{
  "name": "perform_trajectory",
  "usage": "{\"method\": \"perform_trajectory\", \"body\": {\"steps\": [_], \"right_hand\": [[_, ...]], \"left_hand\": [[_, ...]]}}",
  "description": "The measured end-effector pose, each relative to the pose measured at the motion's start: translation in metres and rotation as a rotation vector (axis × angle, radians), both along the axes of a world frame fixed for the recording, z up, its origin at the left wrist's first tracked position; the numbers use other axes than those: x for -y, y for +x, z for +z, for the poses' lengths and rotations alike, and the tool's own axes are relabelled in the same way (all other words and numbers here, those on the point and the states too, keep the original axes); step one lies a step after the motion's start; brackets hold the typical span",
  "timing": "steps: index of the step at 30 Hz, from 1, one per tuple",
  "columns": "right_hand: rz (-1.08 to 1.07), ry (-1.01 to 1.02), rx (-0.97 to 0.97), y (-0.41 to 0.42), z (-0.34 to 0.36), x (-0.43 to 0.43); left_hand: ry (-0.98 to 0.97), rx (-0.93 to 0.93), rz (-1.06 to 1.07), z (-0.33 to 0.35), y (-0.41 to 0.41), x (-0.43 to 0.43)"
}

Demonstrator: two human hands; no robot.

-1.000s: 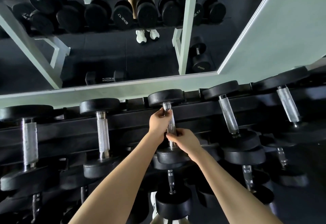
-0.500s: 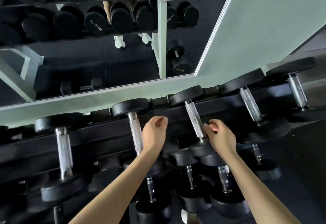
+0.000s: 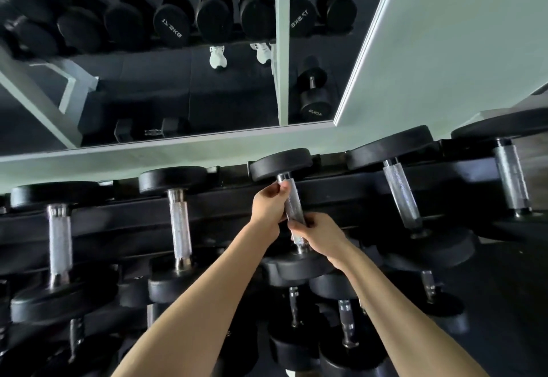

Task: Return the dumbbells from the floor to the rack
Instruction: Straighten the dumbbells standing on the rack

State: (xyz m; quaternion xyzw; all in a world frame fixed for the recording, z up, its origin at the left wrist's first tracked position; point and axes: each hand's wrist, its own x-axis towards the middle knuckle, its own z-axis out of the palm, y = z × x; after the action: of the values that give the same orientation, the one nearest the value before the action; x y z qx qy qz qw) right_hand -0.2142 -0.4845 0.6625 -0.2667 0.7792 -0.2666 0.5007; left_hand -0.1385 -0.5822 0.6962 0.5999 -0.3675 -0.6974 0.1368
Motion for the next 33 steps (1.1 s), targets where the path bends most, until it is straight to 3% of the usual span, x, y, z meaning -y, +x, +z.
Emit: {"method": "perform_trajectory", "body": {"steps": [7, 20, 24, 26, 28, 31, 33], "right_hand": [[-0.145, -0.023, 0.144, 0.001, 0.002, -0.002], [-0.090, 0.020, 0.025, 0.015, 0.019, 0.003], [-0.210, -0.057, -0.174, 0.003, 0.043, -0.021], [-0.342, -0.197, -0.413, -0.015, 0.062, -0.049], [-0.439, -0.280, -0.716, -0.045, 0.075, -0.075], [-0.316, -0.127, -0.926, -0.102, 0.080, -0.097], [-0.055, 0.151, -0.821, -0.135, 0.073, -0.098]], "left_hand": [[-0.113, 0.082, -0.068, 0.004, -0.013, 0.000], [-0.088, 0.107, -0.097, 0.005, -0.006, 0.003], [-0.328, 0.377, -0.071, 0.013, -0.001, -0.006], [-0.508, 0.494, -0.049, 0.028, 0.001, -0.022], [-0.624, 0.441, -0.063, 0.043, -0.004, -0.041], [-0.648, 0.319, -0.237, 0.049, -0.033, -0.065], [-0.566, 0.249, -0.343, 0.043, -0.064, -0.076]]}}
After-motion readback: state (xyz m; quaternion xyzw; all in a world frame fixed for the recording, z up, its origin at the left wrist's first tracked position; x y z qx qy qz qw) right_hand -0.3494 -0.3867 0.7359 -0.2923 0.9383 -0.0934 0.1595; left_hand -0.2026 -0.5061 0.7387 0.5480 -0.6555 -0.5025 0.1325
